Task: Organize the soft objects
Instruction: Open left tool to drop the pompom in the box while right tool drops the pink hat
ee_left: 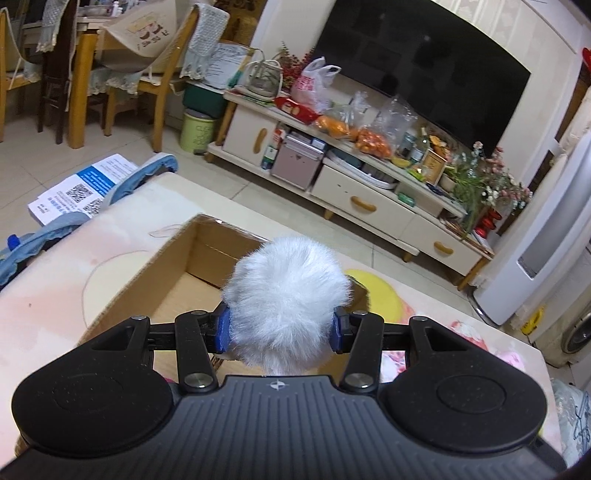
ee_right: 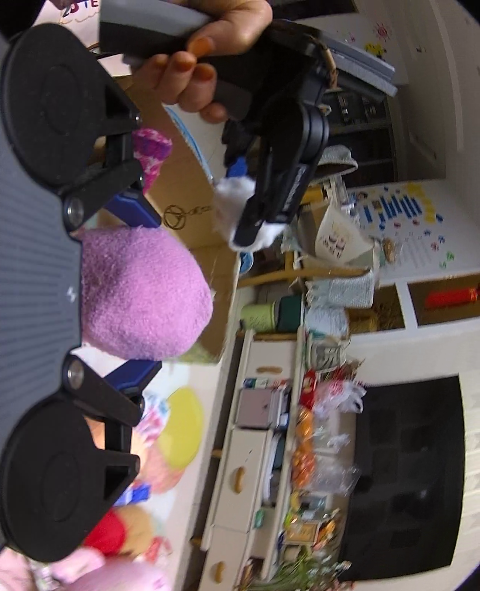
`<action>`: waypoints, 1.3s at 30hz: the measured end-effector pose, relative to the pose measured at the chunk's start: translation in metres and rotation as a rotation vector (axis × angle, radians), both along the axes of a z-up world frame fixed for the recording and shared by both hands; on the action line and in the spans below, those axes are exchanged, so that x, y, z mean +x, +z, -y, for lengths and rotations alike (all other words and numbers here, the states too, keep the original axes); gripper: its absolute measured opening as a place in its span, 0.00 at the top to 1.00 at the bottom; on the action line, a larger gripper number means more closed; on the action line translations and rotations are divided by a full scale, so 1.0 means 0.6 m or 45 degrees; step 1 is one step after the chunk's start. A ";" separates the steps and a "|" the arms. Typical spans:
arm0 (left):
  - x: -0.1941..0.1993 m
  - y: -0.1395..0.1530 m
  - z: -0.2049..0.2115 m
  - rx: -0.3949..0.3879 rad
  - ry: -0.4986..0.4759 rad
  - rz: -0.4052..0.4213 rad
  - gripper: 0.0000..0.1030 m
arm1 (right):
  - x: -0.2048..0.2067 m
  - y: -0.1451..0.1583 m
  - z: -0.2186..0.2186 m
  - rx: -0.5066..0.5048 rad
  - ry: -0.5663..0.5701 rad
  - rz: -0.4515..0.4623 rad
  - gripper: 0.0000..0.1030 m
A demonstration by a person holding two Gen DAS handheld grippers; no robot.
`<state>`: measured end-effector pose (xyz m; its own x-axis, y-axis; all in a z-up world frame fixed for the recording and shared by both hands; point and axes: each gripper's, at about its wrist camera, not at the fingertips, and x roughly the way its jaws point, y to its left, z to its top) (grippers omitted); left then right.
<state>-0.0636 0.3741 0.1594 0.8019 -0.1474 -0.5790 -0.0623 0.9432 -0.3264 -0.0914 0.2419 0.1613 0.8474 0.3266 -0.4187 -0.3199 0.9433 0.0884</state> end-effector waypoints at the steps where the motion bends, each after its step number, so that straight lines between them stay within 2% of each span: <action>1: 0.000 0.000 -0.001 0.006 0.007 -0.002 0.44 | 0.007 0.001 -0.005 -0.008 0.007 0.011 0.27; 4: 0.001 -0.001 0.000 0.010 0.023 -0.015 0.44 | 0.029 0.006 -0.014 0.005 0.035 0.042 0.30; 8: 0.001 -0.002 0.002 0.032 0.036 -0.024 0.43 | 0.050 0.007 -0.026 0.009 0.076 0.063 0.41; 11: 0.001 -0.004 0.003 0.050 0.058 -0.038 0.42 | 0.060 0.003 -0.038 0.012 0.122 0.047 0.41; 13: -0.001 -0.003 0.001 0.066 0.073 -0.044 0.39 | 0.062 -0.001 -0.045 0.007 0.120 0.043 0.38; 15: -0.006 -0.001 -0.001 0.075 0.095 -0.040 0.34 | 0.056 -0.002 -0.051 0.001 0.115 0.046 0.31; 20: -0.019 0.009 0.004 0.121 0.145 -0.019 0.16 | 0.039 -0.006 -0.041 -0.005 0.055 0.049 0.17; 24: -0.028 0.013 0.013 0.136 0.141 -0.007 0.10 | 0.021 -0.010 -0.024 -0.014 -0.018 0.042 0.14; 26: -0.031 0.014 0.018 0.148 0.144 -0.001 0.05 | 0.014 -0.013 -0.014 -0.007 -0.051 0.034 0.05; 39: -0.037 0.012 0.034 0.263 0.107 0.021 0.00 | -0.017 -0.026 0.031 -0.011 -0.161 0.030 0.04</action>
